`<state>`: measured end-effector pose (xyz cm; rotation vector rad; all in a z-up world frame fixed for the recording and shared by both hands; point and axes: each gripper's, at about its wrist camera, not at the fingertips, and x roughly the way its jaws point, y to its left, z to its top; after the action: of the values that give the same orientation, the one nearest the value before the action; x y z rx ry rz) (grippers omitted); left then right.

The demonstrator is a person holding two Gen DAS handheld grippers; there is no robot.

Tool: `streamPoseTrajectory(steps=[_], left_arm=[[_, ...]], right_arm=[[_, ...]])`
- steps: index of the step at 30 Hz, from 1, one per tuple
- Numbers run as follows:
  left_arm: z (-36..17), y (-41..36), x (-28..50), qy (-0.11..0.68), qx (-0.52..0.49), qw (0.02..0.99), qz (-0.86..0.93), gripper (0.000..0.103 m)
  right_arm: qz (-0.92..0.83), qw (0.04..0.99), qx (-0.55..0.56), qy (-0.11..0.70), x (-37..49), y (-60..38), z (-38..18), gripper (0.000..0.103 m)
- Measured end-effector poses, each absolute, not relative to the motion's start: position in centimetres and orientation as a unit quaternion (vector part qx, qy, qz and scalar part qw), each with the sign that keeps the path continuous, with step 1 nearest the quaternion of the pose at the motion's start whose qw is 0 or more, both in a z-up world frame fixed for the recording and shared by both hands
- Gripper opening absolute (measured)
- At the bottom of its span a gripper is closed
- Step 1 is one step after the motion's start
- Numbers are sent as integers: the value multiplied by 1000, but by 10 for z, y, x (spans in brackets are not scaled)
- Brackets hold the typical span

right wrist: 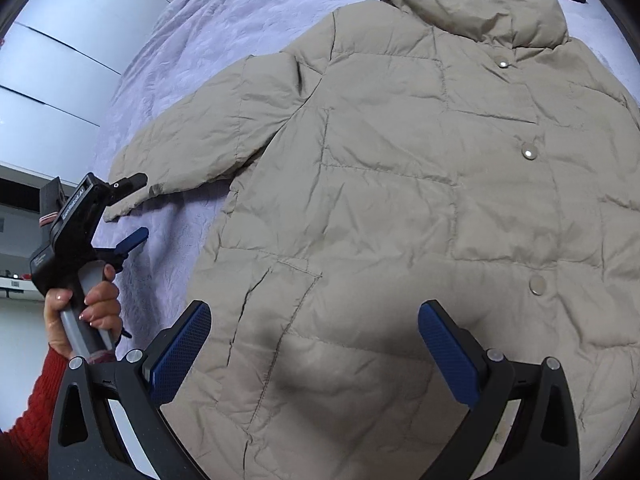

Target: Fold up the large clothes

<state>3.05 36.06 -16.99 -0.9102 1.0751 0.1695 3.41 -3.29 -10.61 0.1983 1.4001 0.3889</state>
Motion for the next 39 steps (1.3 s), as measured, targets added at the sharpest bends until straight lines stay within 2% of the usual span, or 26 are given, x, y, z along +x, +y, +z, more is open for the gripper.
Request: streamPoseTrajectory(steps=[7,9,10,11,12,13,14,17,18,20,21,22,27,31,39], left_arm=[[-184,405,72,454,-417,780,110,103],[-184,416,81,449,-415,781,127,94],[-185,420,86,449,-410,782,138,74],[-188,424,91,451,-408,782,139,49],[-192,428,92,450,-414,781,128,36],[-196,433,94,447,-430,777,111,17],[-196,436,93,439,-443,774,108,13],[-179,439,95,426,-419,792,127,8],[-170,436,94,423,-402,802,129,8],[-150,429,98,420,-359,823,128,8],[-141,426,98,419,-342,831,126,8],[-131,421,99,417,-321,841,124,8],[-79,398,93,389,-254,879,107,8],[-40,369,93,363,-225,901,69,8],[12,259,124,345,-177,920,-50,8]], right_arm=[[174,759,106,618,45,-19,-110,103],[175,764,106,612,52,-11,-108,103],[176,766,109,609,57,-9,-108,103],[176,766,112,608,60,-8,-107,103],[176,767,116,606,64,-6,-108,103],[176,769,120,603,70,-3,-108,103],[175,771,122,600,76,0,-108,103],[170,780,127,588,90,6,-109,103],[165,783,132,585,96,7,-109,99],[166,780,157,583,106,7,-113,55],[170,772,169,589,115,9,-118,16],[173,766,185,590,123,11,-123,11],[201,769,210,569,148,34,-137,11],[215,746,219,591,155,56,-166,11],[234,715,232,616,164,61,-194,9]])
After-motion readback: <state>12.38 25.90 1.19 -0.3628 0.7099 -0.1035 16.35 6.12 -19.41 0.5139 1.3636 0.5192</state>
